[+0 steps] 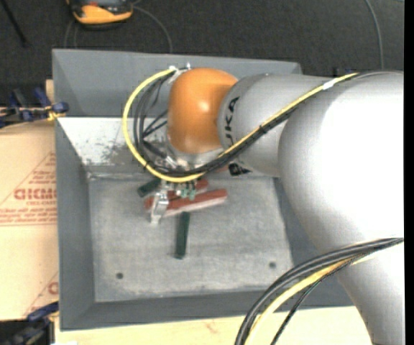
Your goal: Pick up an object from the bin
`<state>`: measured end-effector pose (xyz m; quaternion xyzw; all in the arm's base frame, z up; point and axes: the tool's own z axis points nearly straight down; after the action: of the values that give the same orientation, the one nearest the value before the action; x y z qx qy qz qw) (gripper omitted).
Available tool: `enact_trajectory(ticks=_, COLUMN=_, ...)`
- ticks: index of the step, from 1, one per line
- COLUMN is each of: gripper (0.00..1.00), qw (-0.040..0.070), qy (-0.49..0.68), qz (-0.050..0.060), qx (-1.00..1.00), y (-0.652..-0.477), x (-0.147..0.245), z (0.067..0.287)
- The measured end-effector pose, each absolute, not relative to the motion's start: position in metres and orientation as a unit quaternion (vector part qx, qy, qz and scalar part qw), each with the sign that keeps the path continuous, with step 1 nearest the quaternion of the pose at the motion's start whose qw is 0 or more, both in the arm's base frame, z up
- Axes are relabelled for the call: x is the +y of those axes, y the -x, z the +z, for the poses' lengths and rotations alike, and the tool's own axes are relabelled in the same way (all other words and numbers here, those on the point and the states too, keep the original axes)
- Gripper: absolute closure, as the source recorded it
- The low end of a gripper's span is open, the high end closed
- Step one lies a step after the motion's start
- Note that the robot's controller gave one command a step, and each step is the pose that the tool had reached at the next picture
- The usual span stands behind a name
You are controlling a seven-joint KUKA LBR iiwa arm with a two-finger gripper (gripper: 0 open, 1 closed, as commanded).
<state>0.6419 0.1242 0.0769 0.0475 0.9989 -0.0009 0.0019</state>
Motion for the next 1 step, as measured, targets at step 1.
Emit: enact_trajectory(ticks=1, gripper=0.0, qw=0.006, qy=0.026, qz=0.004, qx=1.0, y=-0.642, x=0.1101, z=0.0774)
